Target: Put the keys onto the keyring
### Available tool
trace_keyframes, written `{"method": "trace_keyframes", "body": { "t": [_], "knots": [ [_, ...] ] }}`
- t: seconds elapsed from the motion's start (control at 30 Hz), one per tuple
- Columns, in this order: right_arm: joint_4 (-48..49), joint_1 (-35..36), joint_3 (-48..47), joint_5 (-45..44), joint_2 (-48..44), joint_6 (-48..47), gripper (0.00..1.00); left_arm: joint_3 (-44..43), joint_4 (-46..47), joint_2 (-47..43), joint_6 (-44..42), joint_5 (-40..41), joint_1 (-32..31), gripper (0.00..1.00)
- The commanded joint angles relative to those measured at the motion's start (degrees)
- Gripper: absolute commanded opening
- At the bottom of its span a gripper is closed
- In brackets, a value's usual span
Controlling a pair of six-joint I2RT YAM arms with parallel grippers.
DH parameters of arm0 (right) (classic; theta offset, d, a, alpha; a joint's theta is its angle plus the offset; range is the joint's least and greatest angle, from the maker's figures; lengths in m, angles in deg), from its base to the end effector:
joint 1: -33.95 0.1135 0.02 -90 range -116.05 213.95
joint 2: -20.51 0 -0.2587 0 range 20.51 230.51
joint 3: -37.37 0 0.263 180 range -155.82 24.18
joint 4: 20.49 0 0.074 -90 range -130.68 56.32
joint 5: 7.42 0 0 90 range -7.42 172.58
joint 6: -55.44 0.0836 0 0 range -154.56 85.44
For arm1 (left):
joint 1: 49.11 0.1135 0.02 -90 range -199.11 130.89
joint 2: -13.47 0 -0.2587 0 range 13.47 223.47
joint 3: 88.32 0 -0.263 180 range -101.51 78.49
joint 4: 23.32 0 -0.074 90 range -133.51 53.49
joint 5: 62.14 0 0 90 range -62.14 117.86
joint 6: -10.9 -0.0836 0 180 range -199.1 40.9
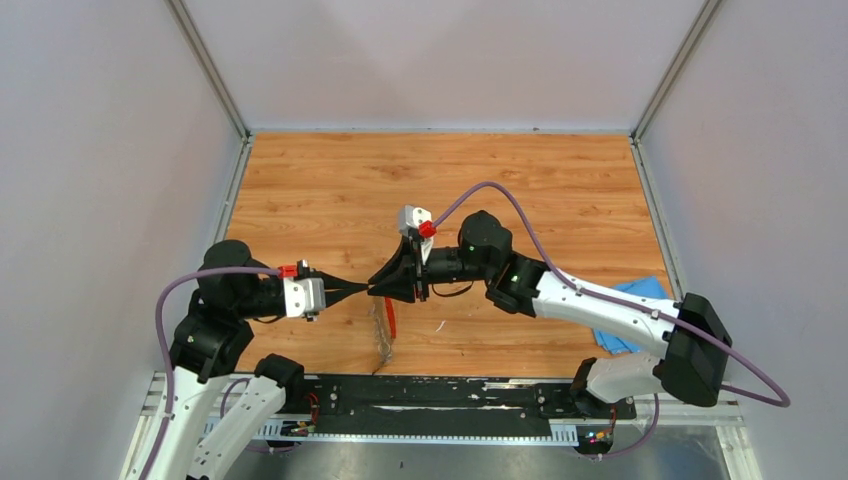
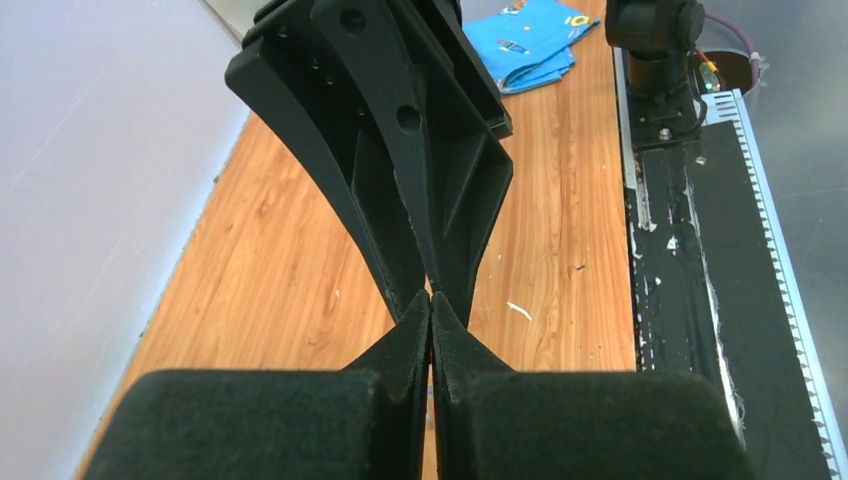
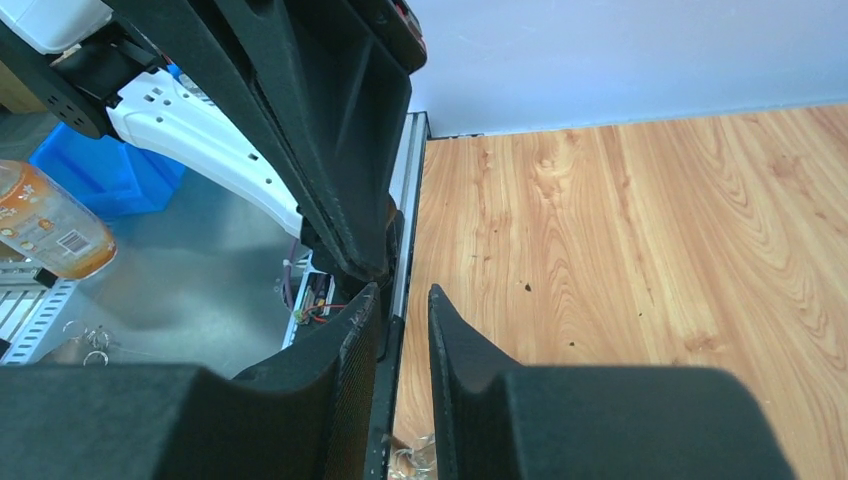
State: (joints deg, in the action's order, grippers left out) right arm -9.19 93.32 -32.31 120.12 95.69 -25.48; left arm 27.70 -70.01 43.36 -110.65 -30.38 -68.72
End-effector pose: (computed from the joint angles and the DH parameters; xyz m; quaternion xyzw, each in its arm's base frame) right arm 0.1371 0.3316 0.3526 -0.4858 0.4732 0.5735 0.4595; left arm 0.0974 -0.1101 0.3641 0.5688 0.4836 -0.3209 0.5828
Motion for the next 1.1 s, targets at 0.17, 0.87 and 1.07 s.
{"method": "trace_keyframes", "body": {
  "t": [0.17,0.87,1.07],
  "knots": [
    [-7.20,0.30,4.66,-8.51,0.22,-5.52,0.40,0.29,0.06,-1.67,-1.74,2.17,0.02,0.00],
    [-11.68,-3.08,-4.51,-25.52,24.94,-8.10,0.47,12.78,-7.07,15.86,-27.85,31.73,2.92,0.45],
    [-7.58,-4.54,3.51,-24.14,20.03,-2.95,0.46,7.92,-6.90,35.25,-26.03,29.58,4.02,0.38]
  ]
}}
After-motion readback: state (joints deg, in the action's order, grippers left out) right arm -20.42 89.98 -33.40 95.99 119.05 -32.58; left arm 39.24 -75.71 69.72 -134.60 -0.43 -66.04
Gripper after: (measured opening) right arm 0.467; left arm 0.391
